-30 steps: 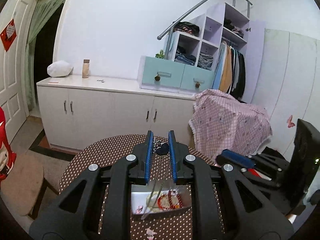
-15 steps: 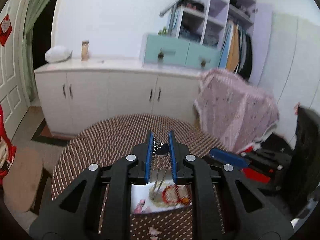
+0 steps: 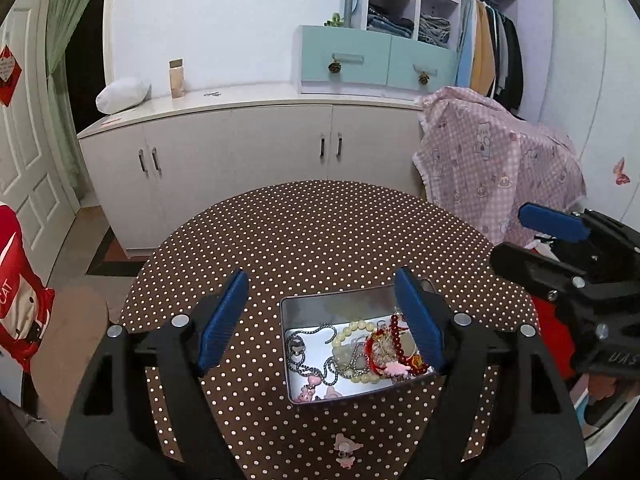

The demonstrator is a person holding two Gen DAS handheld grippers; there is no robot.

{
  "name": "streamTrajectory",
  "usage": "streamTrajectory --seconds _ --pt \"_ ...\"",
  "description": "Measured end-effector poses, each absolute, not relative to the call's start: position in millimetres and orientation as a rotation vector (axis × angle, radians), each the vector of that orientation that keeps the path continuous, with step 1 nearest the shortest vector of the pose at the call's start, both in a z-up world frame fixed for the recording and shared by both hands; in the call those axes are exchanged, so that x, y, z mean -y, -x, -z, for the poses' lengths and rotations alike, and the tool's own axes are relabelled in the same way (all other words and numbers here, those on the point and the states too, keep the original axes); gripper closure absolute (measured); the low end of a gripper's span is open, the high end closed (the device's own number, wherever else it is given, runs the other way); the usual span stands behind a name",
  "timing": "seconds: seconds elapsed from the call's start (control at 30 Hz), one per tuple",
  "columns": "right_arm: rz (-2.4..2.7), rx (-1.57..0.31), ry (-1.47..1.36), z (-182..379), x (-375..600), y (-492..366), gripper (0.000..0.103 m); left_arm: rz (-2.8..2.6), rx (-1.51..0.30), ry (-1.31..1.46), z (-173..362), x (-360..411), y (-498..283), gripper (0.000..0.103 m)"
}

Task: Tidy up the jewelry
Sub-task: 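Withdraw both open grippers from the box toward the last charms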

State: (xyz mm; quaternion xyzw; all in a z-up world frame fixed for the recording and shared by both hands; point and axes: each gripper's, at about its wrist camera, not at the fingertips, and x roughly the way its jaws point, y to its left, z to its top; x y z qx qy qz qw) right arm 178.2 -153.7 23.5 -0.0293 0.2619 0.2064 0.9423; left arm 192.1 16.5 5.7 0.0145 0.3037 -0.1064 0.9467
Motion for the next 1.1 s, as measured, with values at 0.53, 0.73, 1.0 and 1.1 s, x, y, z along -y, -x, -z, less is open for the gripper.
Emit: streamTrajectory --seconds 0.53,0.73,1.0,1.1 --pt "-0.385 -0.588 0.007 -2.8 167.8 -171.2 0.029 0.214 -0.672 -0.027 12.7 -19.0 -179.5 0.028" --pt "-0.297 -0.591 -0.039 11.7 180.7 -159.7 0.029 0.197 -0.707 -0.028 30.2 -23.2 -168.2 0.027" --pt "-0.231 -0.579 -0.046 31.1 185.3 -135.8 0.029 0.217 -0.746 -0.032 51.9 -20.0 -149.3 0.026" --pt "-0.220 -0.597 -0.052 43.0 186.2 -131.5 0.029 0.218 -0.759 -0.027 61.0 -18.8 -142.0 0.025"
